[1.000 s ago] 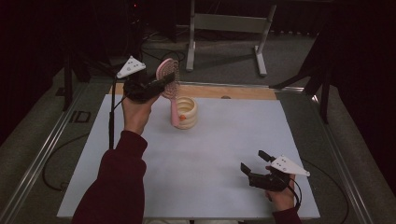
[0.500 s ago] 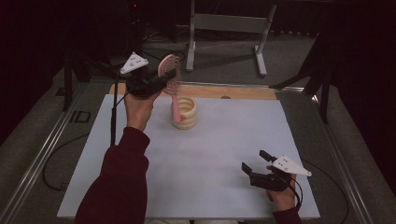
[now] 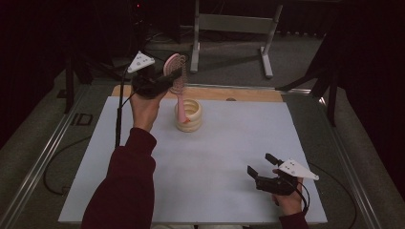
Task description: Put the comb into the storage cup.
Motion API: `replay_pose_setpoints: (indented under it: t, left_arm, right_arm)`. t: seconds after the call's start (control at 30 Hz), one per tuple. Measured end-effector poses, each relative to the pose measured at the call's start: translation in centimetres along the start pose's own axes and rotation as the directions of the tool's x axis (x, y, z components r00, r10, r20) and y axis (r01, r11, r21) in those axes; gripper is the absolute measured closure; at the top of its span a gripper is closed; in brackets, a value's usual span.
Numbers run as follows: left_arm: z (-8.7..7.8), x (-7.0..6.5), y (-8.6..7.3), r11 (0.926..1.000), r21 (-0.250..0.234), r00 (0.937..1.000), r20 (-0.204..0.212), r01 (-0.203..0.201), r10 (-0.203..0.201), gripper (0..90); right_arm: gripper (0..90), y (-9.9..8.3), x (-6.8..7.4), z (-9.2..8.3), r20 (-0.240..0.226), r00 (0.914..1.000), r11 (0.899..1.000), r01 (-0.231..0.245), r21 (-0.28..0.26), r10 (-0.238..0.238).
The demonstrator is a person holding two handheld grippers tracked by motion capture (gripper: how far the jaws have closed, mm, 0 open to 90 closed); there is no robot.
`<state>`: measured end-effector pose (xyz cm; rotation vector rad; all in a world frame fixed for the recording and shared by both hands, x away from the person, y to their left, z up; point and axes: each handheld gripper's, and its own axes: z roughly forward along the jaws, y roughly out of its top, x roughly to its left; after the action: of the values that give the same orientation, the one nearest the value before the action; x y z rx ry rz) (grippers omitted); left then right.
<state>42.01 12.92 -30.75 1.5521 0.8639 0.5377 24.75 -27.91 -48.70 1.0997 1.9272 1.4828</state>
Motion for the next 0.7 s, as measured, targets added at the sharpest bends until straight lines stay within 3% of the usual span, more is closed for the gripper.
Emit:
replay_pose_setpoints:
  t: [0.7]
  left_arm:
    - [1.4,0.5,-0.2,0.9995,-0.021,0.9995,-0.020,0.025,-0.025,65.5]
  right_arm:
    - [11.2,0.0,-0.3,-0.2,0.005,0.9999,1.000,-0.016,-0.010,0.016]
